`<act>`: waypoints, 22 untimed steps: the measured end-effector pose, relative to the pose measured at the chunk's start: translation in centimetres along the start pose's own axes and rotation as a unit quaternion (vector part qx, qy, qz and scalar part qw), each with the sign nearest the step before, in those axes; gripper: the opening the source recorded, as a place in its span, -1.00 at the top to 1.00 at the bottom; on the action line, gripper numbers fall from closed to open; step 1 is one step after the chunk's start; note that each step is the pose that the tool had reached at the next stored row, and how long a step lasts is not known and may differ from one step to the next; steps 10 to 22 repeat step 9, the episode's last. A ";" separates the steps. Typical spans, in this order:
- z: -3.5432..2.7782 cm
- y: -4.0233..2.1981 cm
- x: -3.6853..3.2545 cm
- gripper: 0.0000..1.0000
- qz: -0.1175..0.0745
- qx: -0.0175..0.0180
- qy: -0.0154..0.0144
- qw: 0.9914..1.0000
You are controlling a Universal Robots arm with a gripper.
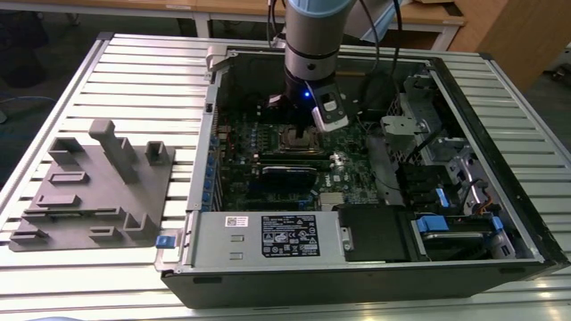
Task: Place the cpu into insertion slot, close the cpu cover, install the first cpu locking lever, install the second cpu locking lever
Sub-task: 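Install the second cpu locking lever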
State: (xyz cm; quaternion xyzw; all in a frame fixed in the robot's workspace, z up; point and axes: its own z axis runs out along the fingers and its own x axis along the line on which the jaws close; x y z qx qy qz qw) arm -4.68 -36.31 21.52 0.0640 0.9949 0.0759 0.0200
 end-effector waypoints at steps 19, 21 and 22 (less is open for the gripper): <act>0.02 0.17 0.02 0.79 0.000 0.000 0.000 1.000; 0.02 0.17 0.02 0.79 0.000 0.000 0.000 1.000; 0.02 0.17 0.02 0.79 0.000 0.000 0.000 1.000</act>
